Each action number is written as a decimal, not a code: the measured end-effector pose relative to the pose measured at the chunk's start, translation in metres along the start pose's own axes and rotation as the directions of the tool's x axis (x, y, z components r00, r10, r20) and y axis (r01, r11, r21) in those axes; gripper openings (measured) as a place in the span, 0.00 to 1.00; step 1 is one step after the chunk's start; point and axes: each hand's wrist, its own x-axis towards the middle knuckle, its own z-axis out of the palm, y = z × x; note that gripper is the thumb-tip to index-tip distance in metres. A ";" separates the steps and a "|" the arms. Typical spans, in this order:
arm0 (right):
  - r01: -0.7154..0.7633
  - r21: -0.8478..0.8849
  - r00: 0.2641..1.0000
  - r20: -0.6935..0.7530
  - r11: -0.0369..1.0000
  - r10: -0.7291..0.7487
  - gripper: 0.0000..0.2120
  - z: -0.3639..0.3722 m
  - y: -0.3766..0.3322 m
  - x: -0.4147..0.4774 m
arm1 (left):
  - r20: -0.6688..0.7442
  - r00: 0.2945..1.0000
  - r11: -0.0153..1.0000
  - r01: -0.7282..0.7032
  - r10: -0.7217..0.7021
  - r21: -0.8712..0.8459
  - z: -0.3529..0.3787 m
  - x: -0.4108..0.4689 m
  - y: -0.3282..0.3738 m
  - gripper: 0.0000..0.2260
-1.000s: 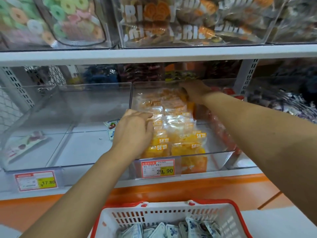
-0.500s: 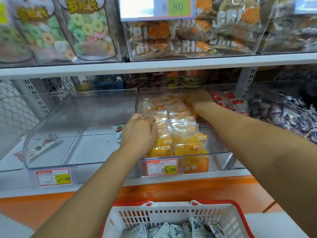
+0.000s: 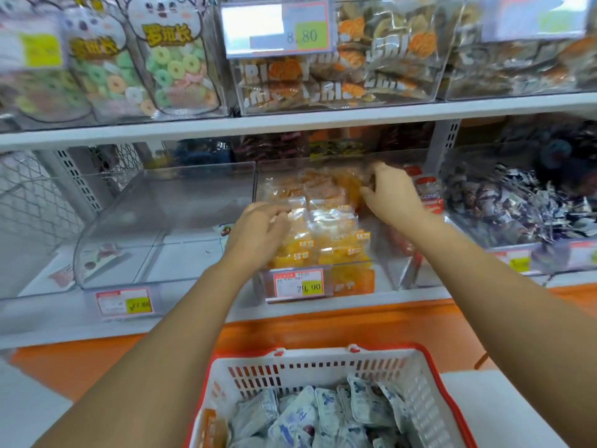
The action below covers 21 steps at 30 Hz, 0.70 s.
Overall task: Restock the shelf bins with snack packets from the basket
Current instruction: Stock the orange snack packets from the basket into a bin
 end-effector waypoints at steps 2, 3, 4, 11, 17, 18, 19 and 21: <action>-0.025 0.126 0.999 -0.035 0.992 0.029 0.07 -0.014 0.000 -0.036 | -0.064 0.998 0.993 -0.034 0.027 -0.115 -0.007 -0.023 0.004 0.13; -0.021 0.186 0.998 -0.048 0.982 0.030 0.09 -0.019 -0.002 -0.056 | -0.106 0.994 0.988 -0.052 0.037 -0.143 -0.011 -0.038 0.005 0.13; -0.009 0.240 0.998 -0.065 0.971 0.026 0.10 -0.024 -0.004 -0.076 | -0.150 0.988 0.986 -0.070 0.047 -0.153 -0.015 -0.055 0.005 0.12; -0.104 0.175 0.924 0.381 0.979 0.030 0.13 0.020 0.008 -0.193 | -0.178 0.975 0.989 0.120 -0.133 -0.081 -0.018 -0.137 -0.040 0.10; -0.072 -0.129 0.534 0.833 0.989 0.147 0.08 0.094 0.055 -0.291 | 0.549 0.691 0.853 0.198 -0.471 0.483 0.024 -0.194 -0.075 0.09; -0.054 -0.166 0.484 0.858 0.985 0.171 0.11 0.102 0.063 -0.305 | 0.577 0.642 0.824 0.158 -0.504 0.544 0.028 -0.205 -0.079 0.10; -0.035 -0.191 0.446 0.875 0.981 0.186 0.14 0.108 0.070 -0.318 | 0.593 0.599 0.789 0.111 -0.538 0.604 0.032 -0.215 -0.082 0.12; -0.064 -0.181 0.410 0.892 0.981 0.192 0.15 0.113 0.075 -0.335 | 0.610 0.533 0.724 0.007 -0.586 0.690 0.035 -0.230 -0.085 0.14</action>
